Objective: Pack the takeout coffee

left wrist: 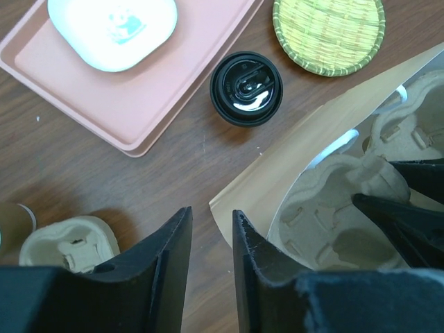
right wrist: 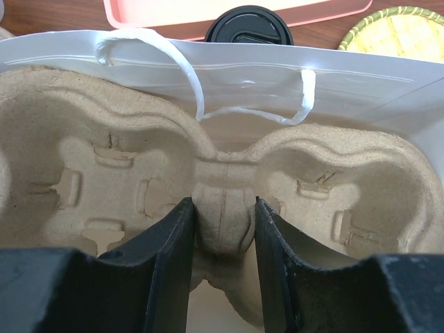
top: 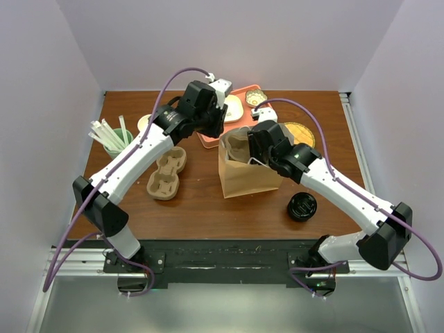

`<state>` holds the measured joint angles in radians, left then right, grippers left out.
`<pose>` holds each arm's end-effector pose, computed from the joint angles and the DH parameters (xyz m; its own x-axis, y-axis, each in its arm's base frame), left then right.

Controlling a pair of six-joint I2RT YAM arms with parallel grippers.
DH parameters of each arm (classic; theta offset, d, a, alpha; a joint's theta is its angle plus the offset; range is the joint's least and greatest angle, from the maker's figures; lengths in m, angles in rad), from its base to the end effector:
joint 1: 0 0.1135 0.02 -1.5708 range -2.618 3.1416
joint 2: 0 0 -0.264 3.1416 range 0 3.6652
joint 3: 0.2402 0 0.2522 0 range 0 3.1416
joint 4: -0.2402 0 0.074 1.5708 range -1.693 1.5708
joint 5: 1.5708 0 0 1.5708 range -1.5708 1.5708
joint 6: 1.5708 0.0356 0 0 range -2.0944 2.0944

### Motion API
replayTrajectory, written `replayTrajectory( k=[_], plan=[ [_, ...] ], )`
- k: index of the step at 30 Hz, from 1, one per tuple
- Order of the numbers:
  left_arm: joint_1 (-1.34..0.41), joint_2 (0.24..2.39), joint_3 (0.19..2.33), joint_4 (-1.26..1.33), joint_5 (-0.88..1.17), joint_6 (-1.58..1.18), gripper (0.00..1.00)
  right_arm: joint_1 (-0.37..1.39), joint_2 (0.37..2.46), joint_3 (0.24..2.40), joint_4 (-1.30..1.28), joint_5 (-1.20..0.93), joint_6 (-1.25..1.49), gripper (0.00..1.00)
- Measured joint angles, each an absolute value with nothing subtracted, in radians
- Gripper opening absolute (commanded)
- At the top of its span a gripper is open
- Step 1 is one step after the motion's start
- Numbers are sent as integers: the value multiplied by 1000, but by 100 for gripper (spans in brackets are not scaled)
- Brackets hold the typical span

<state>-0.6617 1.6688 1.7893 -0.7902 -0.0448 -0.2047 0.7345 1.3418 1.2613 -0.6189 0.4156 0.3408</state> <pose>0.2911 -0.2247 0.3972 -0.5987 0.2089 -0.7733 0.4744 0.8704 -0.1321 0.2253 0.1841 0.3421 -0.5786 -0.1105 -0.8081 -0.2021 0.9793 0.0108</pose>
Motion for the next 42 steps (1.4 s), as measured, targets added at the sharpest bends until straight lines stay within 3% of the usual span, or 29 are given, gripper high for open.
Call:
replayTrajectory(
  k=[14,20,31,42],
  plan=[
    [-661,1641,1752,-802,-35,-297,36,735,1349,1264,-618,428,331,39],
    [-661,1617,1750,-831,-59,-381,41,735,1349,1265,-618,428,327,39],
    [-662,1424,1594,-768,-37,-632,43,735,1366,1283,-622,427,324,39],
    [-662,1424,1450,-612,45,-733,44,734,1366,1285,-624,428,324,39]
  ],
)
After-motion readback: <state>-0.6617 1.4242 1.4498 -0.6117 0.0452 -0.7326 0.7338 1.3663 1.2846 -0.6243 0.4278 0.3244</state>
